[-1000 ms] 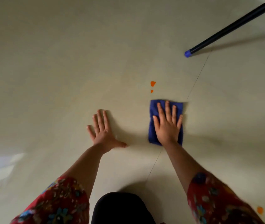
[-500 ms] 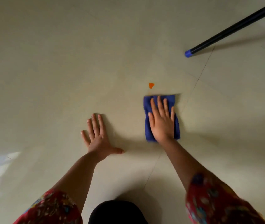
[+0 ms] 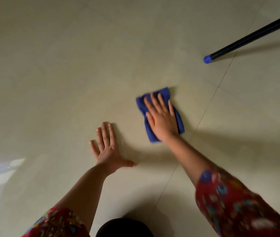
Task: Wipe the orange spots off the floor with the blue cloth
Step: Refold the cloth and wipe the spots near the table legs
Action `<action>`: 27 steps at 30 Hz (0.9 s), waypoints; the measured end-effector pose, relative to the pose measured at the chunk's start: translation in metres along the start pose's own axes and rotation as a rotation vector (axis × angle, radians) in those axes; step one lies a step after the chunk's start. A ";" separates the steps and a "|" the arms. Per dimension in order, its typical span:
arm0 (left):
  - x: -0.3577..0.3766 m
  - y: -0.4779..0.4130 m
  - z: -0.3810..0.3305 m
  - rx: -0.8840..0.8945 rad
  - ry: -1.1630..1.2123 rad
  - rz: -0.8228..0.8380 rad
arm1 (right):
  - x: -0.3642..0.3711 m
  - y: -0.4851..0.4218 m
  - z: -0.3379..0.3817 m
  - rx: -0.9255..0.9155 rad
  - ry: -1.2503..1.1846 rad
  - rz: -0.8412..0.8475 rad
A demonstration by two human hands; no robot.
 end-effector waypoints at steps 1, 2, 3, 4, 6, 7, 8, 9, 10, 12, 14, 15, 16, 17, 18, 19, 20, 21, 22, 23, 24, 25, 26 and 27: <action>0.000 0.000 -0.001 0.004 -0.003 0.000 | 0.002 0.029 0.003 -0.066 0.016 0.019; 0.000 -0.001 -0.001 0.007 0.003 0.006 | 0.003 0.052 -0.007 -0.081 0.037 0.021; 0.001 -0.001 0.000 0.008 0.010 0.011 | 0.000 0.064 -0.029 -0.028 0.052 0.004; 0.000 -0.001 -0.001 0.015 0.011 0.012 | -0.008 0.062 -0.058 0.087 0.057 -0.025; 0.001 -0.001 0.000 0.012 0.011 0.009 | -0.023 0.035 -0.104 0.348 0.054 -0.072; 0.001 -0.001 0.000 0.011 0.013 0.005 | -0.029 0.012 -0.113 0.431 0.035 -0.083; 0.002 0.000 0.000 0.010 0.015 0.001 | -0.032 -0.013 -0.112 0.466 -0.004 -0.091; 0.002 0.000 0.001 0.010 0.016 -0.007 | -0.033 -0.040 -0.102 0.452 -0.036 -0.088; 0.001 0.000 0.002 0.009 0.016 -0.014 | -0.032 -0.066 -0.084 0.396 -0.042 -0.084; 0.001 -0.002 0.000 0.016 0.017 -0.008 | -0.023 -0.097 -0.041 0.250 -0.024 -0.047; 0.000 -0.002 0.000 0.013 0.012 -0.015 | -0.010 -0.092 0.003 0.092 -0.019 -0.028; 0.000 -0.001 -0.001 0.009 0.012 -0.016 | -0.005 -0.070 0.022 0.005 -0.019 -0.025; 0.000 0.001 -0.001 0.004 0.014 -0.014 | -0.002 -0.038 0.039 -0.095 -0.022 -0.024; -0.001 0.001 -0.001 0.002 0.012 -0.012 | 0.001 0.000 0.046 -0.171 -0.013 -0.018; 0.000 0.001 0.000 -0.001 0.011 -0.012 | 0.003 0.036 0.041 -0.204 0.005 -0.011; 0.000 0.001 0.000 -0.003 0.012 -0.011 | 0.002 0.063 0.023 -0.179 0.022 -0.006; 0.000 0.001 -0.001 0.002 0.015 -0.004 | -0.002 0.075 -0.007 -0.100 0.035 -0.015; 0.000 0.001 -0.001 0.009 0.016 0.000 | -0.007 0.073 -0.041 0.028 0.046 -0.027; 0.000 0.001 -0.001 0.013 0.016 0.002 | -0.014 0.062 -0.072 0.175 0.059 -0.046; 0.000 0.000 0.000 0.016 0.015 0.001 | -0.023 0.042 -0.093 0.311 0.063 -0.067; 0.000 0.000 -0.001 0.018 0.015 0.001 | -0.032 0.017 -0.100 0.393 0.042 -0.100; 0.000 0.000 0.000 0.017 0.016 -0.003 | -0.035 -0.012 -0.090 0.412 0.001 -0.112; 0.000 0.000 -0.001 0.021 0.012 -0.005 | -0.033 -0.038 -0.068 0.377 -0.016 -0.104; 0.001 0.000 -0.001 0.020 0.009 0.000 | -0.025 -0.058 -0.035 0.294 -0.011 -0.079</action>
Point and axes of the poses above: each hand's wrist, its own y-axis away from the middle knuckle, its own x-axis out of the palm, z = x × y, the point moved 10 cm from there along -y, towards the middle knuckle, and after that the axes turned 6 degrees about -y, right-handed, at the moved point
